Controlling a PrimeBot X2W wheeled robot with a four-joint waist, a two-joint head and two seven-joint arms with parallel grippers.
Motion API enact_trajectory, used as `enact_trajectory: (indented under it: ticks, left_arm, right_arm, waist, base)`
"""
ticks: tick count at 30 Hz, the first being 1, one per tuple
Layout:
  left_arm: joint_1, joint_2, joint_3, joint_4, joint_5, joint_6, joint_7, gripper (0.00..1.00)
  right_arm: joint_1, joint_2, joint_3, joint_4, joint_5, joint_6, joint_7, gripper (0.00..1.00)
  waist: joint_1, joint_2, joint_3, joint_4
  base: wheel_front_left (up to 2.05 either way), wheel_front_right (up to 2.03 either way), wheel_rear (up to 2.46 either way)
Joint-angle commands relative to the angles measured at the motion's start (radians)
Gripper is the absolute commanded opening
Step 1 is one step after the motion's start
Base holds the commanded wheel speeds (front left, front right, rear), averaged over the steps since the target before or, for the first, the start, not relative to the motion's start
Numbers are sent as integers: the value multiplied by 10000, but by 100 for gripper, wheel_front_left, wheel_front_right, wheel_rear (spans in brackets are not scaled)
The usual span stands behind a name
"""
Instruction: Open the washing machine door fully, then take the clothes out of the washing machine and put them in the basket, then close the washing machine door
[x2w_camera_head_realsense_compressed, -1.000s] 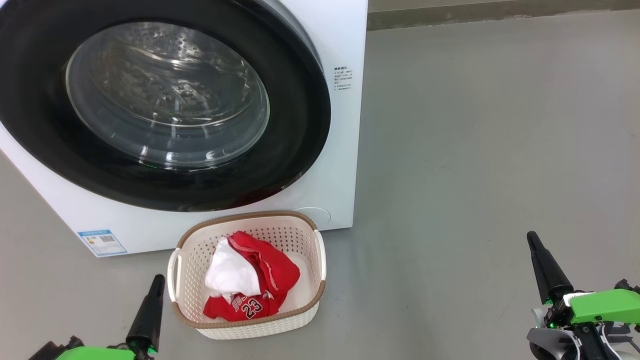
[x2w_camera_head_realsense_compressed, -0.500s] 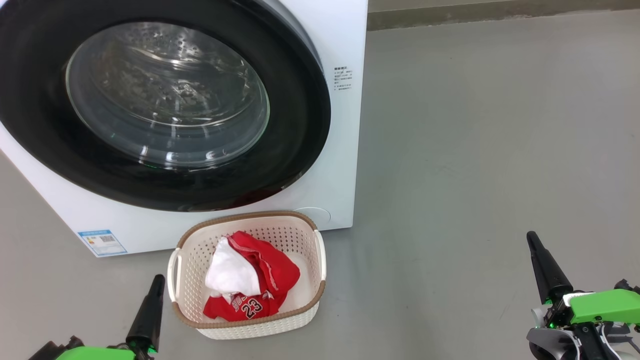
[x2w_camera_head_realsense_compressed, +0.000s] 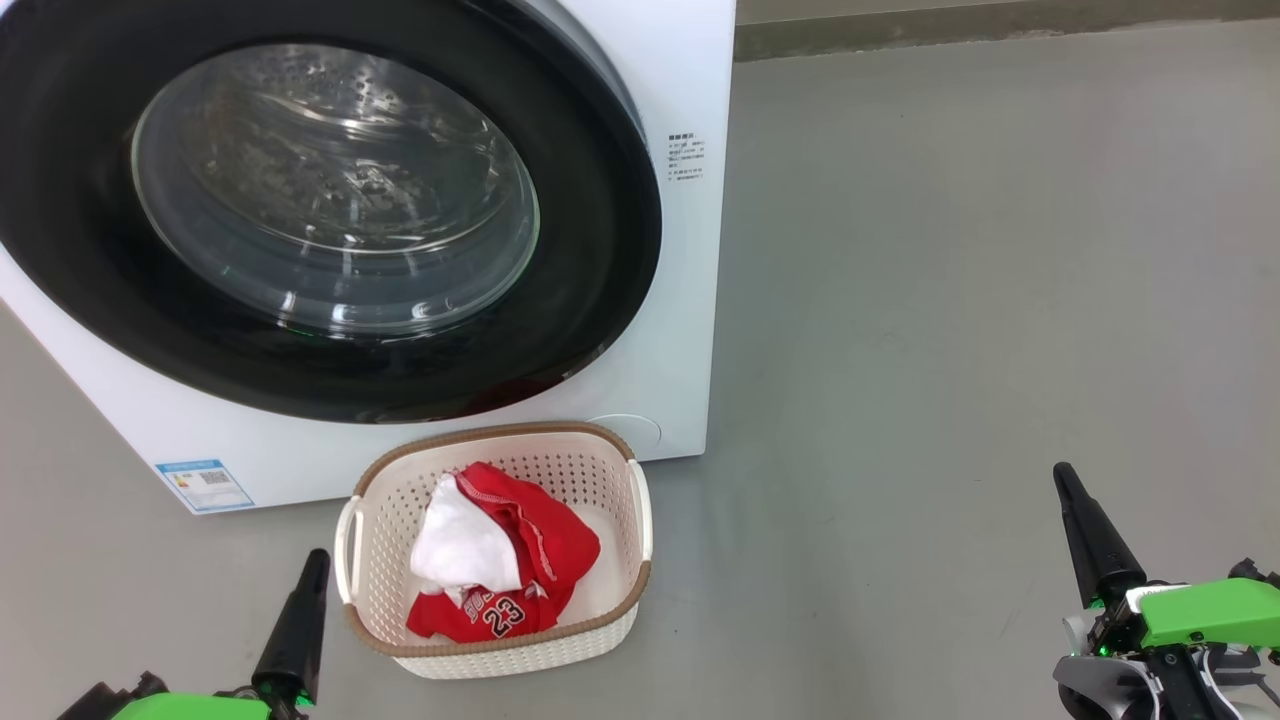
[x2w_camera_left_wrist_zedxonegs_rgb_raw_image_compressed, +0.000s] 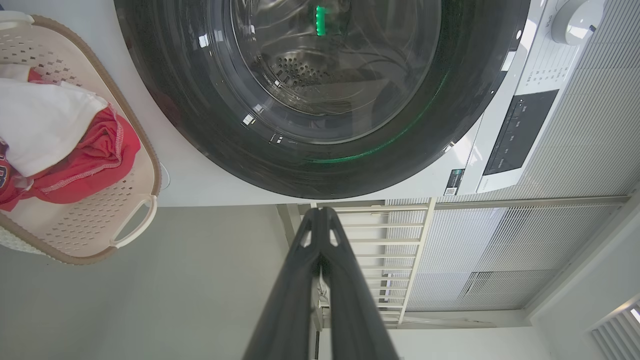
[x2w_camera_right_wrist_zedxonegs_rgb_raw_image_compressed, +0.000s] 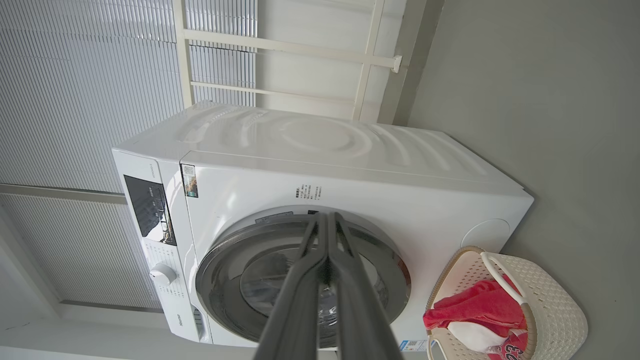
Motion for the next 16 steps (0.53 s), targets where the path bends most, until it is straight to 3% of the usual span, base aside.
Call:
enact_trajectory:
  ticks: [1,16]
  left_arm:
    - [-394,104,345,-207,-70,-69,59,0]
    - [-394,104,345,-207,-71,-69,59,0]
  right_arm:
    - [-407,-83,160,-247,-11,-4,74,0]
    - [-407,-82,159,-247,-12,-4,75,0]
  waist:
    - [0,0,0,0]
    - [0,0,0,0]
  base:
    - [0,0,0]
    - [0,0,0]
